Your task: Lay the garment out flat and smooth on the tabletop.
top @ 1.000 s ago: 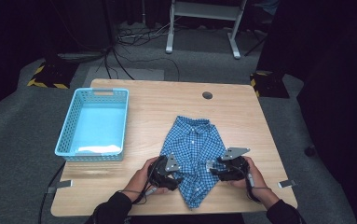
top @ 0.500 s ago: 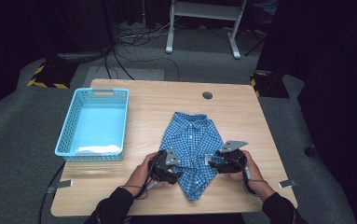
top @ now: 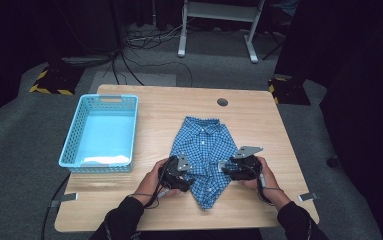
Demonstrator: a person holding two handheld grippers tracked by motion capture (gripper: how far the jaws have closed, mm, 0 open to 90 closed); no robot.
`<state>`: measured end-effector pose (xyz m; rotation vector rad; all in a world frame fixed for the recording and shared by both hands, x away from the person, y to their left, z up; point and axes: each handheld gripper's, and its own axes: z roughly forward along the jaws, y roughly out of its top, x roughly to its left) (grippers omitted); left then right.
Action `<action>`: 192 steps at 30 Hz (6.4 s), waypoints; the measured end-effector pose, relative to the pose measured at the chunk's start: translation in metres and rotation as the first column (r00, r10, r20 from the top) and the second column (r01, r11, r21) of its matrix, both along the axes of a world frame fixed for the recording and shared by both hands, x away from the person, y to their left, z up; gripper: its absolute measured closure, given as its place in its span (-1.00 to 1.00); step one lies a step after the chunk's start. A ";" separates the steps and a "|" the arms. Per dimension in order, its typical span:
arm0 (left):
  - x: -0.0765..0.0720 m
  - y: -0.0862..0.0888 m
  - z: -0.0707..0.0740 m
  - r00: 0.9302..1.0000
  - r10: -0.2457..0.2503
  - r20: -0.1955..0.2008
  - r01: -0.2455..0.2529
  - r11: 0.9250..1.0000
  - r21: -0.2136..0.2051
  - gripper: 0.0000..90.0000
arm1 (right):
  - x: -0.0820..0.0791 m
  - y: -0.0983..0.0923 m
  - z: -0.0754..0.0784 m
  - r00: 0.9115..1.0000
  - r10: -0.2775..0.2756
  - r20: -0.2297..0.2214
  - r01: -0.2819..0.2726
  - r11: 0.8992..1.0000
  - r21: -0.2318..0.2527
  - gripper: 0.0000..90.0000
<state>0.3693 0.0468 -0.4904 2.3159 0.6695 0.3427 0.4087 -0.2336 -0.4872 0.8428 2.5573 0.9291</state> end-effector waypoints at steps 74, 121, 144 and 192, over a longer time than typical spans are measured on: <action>-0.023 -0.003 0.043 0.986 -0.162 0.026 0.160 0.986 0.051 0.86 | -0.004 -0.002 -0.002 1.000 -0.005 0.021 0.005 1.000 0.010 -0.05; -0.070 0.081 0.023 0.992 -0.124 -0.038 0.124 0.992 0.024 0.73 | -0.003 -0.001 -0.001 1.000 -0.023 0.018 0.023 1.000 0.004 -0.11; -0.093 0.118 0.017 0.998 -0.028 -0.056 0.027 0.999 -0.024 0.41 | -0.008 0.007 0.012 0.999 0.015 0.053 -0.012 0.998 -0.056 -0.17; -0.059 0.062 -0.010 0.999 -0.041 -0.033 0.038 0.997 -0.062 -0.33 | -0.003 0.040 0.027 0.984 0.177 -0.003 -0.177 0.984 0.005 0.97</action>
